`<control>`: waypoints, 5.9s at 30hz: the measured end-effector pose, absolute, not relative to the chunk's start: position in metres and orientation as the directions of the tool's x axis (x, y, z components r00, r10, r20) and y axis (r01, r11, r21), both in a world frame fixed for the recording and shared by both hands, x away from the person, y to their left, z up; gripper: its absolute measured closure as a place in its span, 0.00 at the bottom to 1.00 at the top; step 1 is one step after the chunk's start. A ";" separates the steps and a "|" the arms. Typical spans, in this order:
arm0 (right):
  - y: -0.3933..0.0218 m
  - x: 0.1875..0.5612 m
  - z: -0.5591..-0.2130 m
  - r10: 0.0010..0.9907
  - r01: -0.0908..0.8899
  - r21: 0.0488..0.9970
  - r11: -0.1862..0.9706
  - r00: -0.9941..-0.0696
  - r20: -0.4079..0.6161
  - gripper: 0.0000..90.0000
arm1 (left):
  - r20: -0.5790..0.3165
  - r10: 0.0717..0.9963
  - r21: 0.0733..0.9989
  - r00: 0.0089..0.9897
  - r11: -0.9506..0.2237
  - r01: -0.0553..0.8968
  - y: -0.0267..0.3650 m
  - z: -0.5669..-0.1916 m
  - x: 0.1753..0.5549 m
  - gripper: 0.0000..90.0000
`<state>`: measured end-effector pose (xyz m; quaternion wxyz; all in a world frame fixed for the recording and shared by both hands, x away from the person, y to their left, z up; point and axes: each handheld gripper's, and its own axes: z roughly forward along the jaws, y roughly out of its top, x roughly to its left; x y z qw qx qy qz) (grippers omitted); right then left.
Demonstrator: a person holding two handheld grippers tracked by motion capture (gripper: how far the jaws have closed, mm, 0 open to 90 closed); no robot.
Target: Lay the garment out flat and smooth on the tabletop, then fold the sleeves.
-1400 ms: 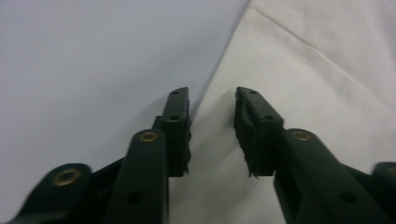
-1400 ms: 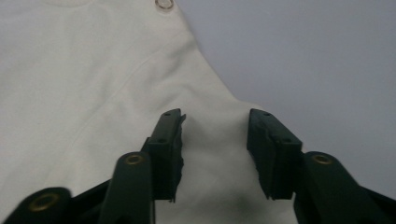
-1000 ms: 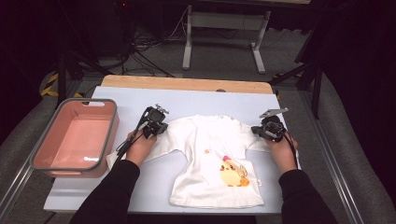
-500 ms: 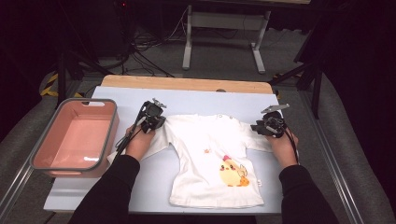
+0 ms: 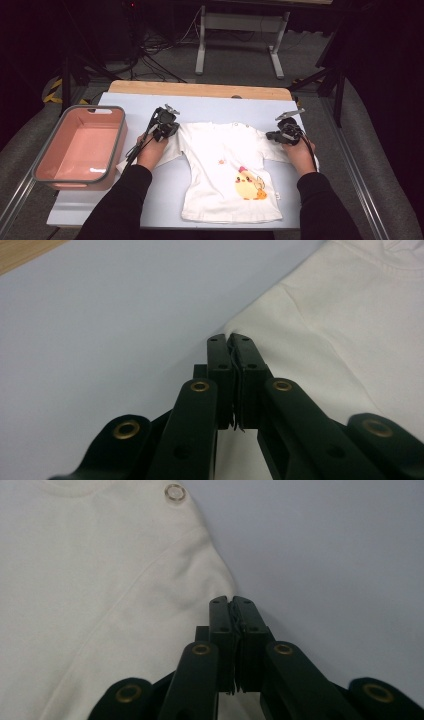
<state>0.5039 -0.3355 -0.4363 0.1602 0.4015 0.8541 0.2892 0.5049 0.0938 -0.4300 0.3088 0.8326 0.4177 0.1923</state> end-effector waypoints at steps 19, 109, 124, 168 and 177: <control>-0.345 0.501 -0.412 0.822 0.510 0.702 0.497 -0.536 -0.193 0.97 | 0.093 0.816 0.718 0.570 -0.452 0.529 0.086 -0.423 0.513 0.96; -0.337 0.306 -0.391 0.616 0.166 0.939 0.300 -0.786 -0.057 0.02 | -0.161 0.764 0.644 0.625 -0.399 0.653 0.164 -0.408 0.413 0.00; -0.333 0.306 -0.391 0.586 0.155 0.937 0.312 -0.808 -0.062 0.02 | -0.075 0.847 0.537 0.526 -0.410 0.737 0.143 -0.424 0.436 0.16; -0.330 0.304 -0.389 0.565 0.131 0.941 0.312 -0.821 -0.074 0.03 | 0.003 0.833 0.482 0.553 -0.486 0.729 0.134 -0.439 0.446 0.97; -0.330 0.304 -0.389 0.565 0.129 0.942 0.311 -0.822 -0.074 0.03 | -0.004 0.855 0.515 0.519 -0.443 0.734 0.139 -0.432 0.448 0.99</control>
